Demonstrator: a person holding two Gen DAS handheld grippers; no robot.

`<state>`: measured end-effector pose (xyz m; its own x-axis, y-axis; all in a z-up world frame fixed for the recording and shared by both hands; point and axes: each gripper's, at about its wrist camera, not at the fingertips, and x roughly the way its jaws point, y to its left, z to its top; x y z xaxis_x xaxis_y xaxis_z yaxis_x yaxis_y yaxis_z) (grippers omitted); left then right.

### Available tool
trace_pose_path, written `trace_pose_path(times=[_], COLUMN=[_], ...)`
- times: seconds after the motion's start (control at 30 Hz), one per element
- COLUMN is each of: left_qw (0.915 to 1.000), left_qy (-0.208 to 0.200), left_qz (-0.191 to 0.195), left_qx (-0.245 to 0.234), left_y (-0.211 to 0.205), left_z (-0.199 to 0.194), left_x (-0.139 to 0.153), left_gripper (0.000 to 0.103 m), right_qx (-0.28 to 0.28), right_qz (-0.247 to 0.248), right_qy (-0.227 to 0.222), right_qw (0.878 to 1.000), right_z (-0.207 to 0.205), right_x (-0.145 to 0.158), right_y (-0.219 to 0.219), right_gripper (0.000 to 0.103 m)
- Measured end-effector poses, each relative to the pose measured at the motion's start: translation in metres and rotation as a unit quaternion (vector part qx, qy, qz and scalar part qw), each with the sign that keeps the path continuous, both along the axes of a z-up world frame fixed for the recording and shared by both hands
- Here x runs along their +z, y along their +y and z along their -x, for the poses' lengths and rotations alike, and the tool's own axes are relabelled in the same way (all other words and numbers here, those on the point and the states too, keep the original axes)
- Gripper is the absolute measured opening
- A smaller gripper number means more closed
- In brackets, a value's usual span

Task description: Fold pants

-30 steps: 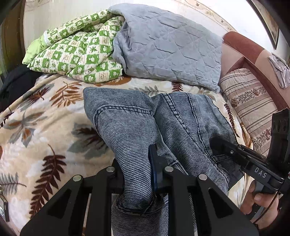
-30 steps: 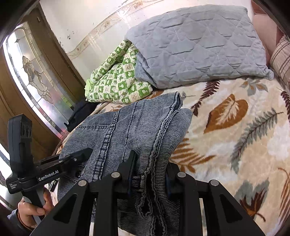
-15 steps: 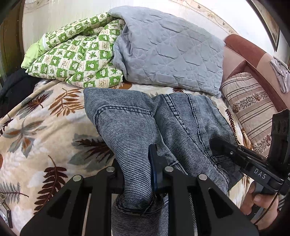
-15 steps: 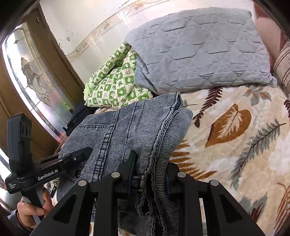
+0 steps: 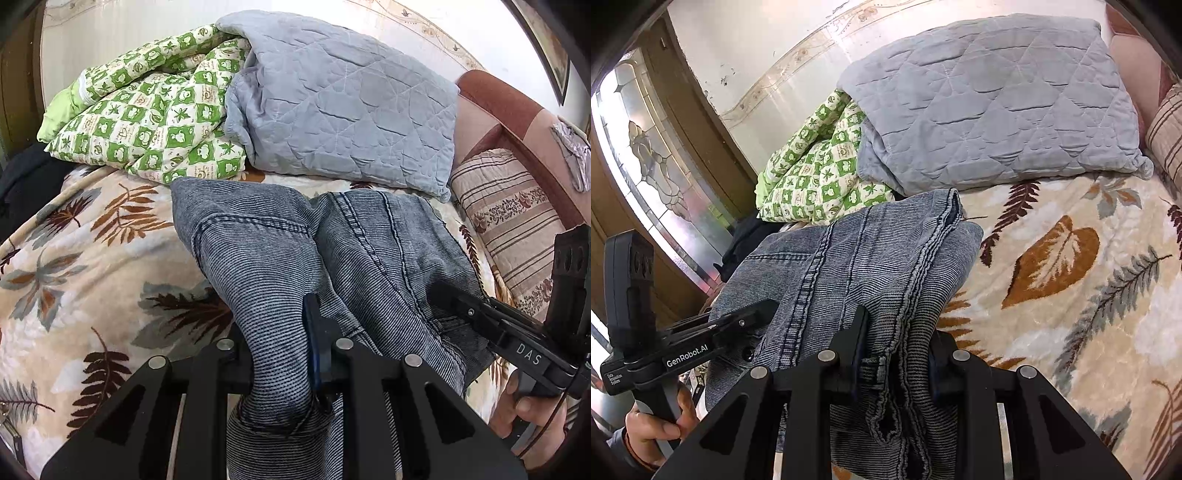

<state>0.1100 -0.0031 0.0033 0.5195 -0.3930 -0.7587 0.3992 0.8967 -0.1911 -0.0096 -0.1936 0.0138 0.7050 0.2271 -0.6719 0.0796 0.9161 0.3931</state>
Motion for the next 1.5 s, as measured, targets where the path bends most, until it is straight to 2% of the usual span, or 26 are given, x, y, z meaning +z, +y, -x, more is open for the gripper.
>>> trace_pose_path(times=[0.8, 1.5], left_qw=[0.9997, 0.9992], left_qy=[0.022, 0.037], left_qz=[0.007, -0.01], left_qx=[0.007, 0.011], left_y=[-0.003, -0.018], left_z=[-0.043, -0.084], left_x=[-0.03, -0.069], left_gripper=[0.017, 0.017], right_qx=[-0.002, -0.004], right_qz=[0.007, -0.001], right_qy=[0.02, 0.044], right_qw=[1.0, 0.999], right_z=[-0.044, -0.085], right_x=[-0.025, -0.073], right_y=[-0.006, -0.022], right_gripper=[0.026, 0.026])
